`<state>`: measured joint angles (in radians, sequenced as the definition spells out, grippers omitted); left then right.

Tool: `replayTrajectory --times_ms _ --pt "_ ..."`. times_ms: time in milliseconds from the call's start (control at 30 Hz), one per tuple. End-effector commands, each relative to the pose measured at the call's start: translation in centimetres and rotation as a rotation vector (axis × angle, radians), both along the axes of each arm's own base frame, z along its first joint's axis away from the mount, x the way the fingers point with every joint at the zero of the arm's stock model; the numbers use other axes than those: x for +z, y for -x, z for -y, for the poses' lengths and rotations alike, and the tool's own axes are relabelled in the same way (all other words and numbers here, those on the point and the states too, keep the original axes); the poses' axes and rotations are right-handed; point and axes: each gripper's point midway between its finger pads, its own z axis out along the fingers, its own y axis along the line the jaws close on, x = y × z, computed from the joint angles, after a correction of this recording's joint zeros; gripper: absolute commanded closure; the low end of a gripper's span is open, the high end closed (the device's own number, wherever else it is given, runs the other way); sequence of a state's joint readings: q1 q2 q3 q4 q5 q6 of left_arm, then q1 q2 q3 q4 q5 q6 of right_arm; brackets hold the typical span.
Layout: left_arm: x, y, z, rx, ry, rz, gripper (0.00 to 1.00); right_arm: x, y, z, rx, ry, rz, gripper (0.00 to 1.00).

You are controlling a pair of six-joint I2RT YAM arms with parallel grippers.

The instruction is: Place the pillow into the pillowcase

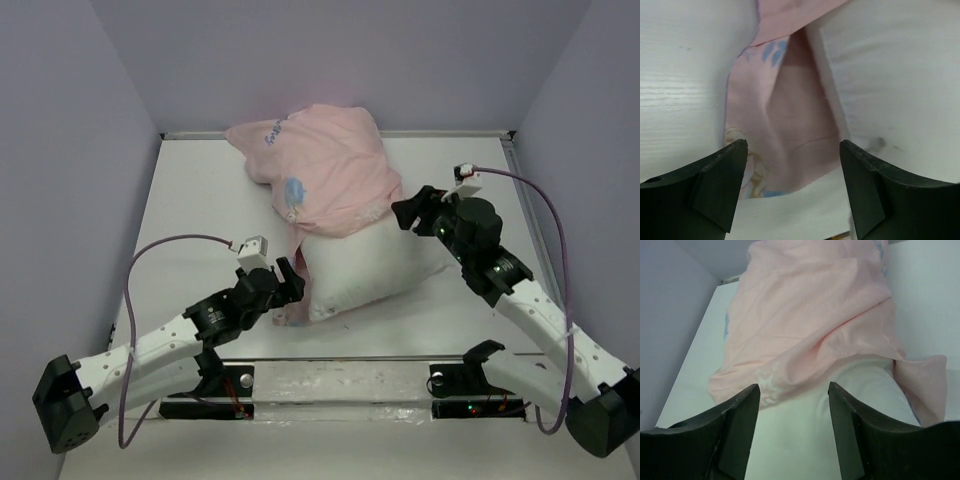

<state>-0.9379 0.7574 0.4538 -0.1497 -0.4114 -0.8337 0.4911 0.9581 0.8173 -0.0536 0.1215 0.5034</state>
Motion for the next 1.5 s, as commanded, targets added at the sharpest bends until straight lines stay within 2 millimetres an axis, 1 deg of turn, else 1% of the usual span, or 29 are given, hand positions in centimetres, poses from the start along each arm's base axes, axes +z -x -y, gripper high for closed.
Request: replayTrajectory --times_ms 0,67,100,133,167,200,267,300,333,400,433,500,533,567,600,633,667,700,733,767,833,867,900,1000,1033,1100,1267,1367,1467 --pt "-1.6 -2.0 -0.5 0.077 -0.001 0.004 0.16 0.0 2.4 1.7 0.003 0.061 0.009 0.41" --pt "-2.2 -3.4 -0.3 0.063 -0.055 0.022 0.16 -0.4 2.4 2.8 -0.035 0.082 0.012 0.42" --pt "-2.3 -4.5 -0.9 0.086 -0.066 0.025 0.16 -0.6 2.4 3.4 -0.06 0.098 0.008 0.42" --pt "-2.3 -4.9 -0.2 0.05 -0.053 0.03 0.16 -0.7 2.3 3.8 -0.077 0.117 0.008 0.42" --pt "-1.7 -6.0 0.7 0.036 -0.023 0.071 0.16 -0.9 1.9 4.5 -0.112 0.129 0.003 0.42" --pt "-1.9 -7.1 0.7 0.039 -0.03 0.078 0.17 -1.4 1.3 5.4 -0.161 0.144 -0.011 0.43" --pt "-1.9 -8.1 0.9 0.037 -0.045 0.09 0.21 -2.1 0.4 7.0 -0.219 0.143 -0.037 0.45" --pt "-2.0 -8.6 1.0 0.034 -0.051 0.092 0.26 -2.5 0.2 7.6 -0.235 0.132 -0.047 0.45" --pt "-1.9 -9.4 1.5 0.015 -0.043 0.099 0.47 -2.6 -0.3 7.7 -0.232 0.113 -0.045 0.45" --pt "-1.8 -10.1 1.7 0.01 -0.051 0.102 0.78 -3.4 -1.1 9.5 -0.28 0.1 -0.075 0.44" --pt "-1.4 -10.7 1.2 0.036 -0.043 0.099 1.0 -3.9 -1.3 10.0 -0.297 0.095 -0.088 0.42" --pt "-0.8 -10.7 0.8 0.031 0.013 0.104 1.0 -6.3 -1.9 11.4 -0.308 0.081 -0.157 0.39" --pt "0.0 -10.9 0.5 0.039 0.046 0.118 1.0 -7.4 -1.9 11.4 -0.286 0.07 -0.186 0.39" --pt "1.9 -11.4 -0.6 0.072 0.099 0.156 1.0 -8.3 -2.0 11.4 -0.27 0.064 -0.206 0.38" --pt "2.6 -11.5 -1.1 0.079 0.123 0.172 1.0 -9.5 -2.2 10.4 -0.216 0.056 -0.225 0.36" --pt "4.2 -11.7 -1.9 0.094 0.166 0.202 1.0 -11.6 -2.0 9.8 -0.16 0.073 -0.274 0.33" --pt "4.6 -11.5 -1.7 0.081 0.181 0.207 1.0 -11.6 -2.0 9.8 -0.156 0.084 -0.27 0.33" --pt "5.1 -11.8 -2.5 0.1 0.19 0.215 1.0 -12.1 -2.0 9.2 -0.114 0.085 -0.286 0.33" --pt "5.4 -11.8 -2.7 0.103 0.19 0.216 1.0 -12.7 -1.9 7.9 -0.032 0.07 -0.304 0.32" --pt "5.7 -12.0 -3.3 0.11 0.193 0.219 1.0 -13.2 -1.8 7.5 -0.002 0.074 -0.312 0.32" --pt "5.4 -12.0 -3.9 0.117 0.194 0.207 1.0 -14.1 -1.7 6.4 0.073 0.07 -0.322 0.3" --pt "5.3 -12.3 -4.9 0.146 0.198 0.206 1.0 -14.4 -1.5 5.7 0.114 0.057 -0.336 0.29" --pt "5.2 -12.1 -4.7 0.115 0.218 0.197 1.0 -14.9 -2.0 5.5 0.123 0.049 -0.338 0.28" --pt "5.9 -12.7 -6.3 0.145 0.235 0.215 1.0 -15.6 -2.2 4.5 0.185 0.033 -0.356 0.28" --pt "6.1 -12.7 -6.2 0.132 0.241 0.216 1.0 -16.7 -2.2 4.2 0.201 0.025 -0.387 0.28" --pt "6.3 -12.7 -6.2 0.123 0.241 0.219 1.0 -17.3 -2.5 3.9 0.216 0.009 -0.401 0.28" --pt "5.5 -12.4 -5.7 0.09 0.252 0.204 1.0 -18.9 -3.6 2.6 0.253 -0.032 -0.447 0.3" --pt "5.4 -12.1 -5.4 0.07 0.252 0.207 1.0 -19.8 -3.4 0.9 0.293 -0.029 -0.461 0.34" --pt "5.6 -11.9 -5.2 0.052 0.252 0.213 1.0 -19.7 -3.2 -0.8 0.345 -0.045 -0.432 0.42"
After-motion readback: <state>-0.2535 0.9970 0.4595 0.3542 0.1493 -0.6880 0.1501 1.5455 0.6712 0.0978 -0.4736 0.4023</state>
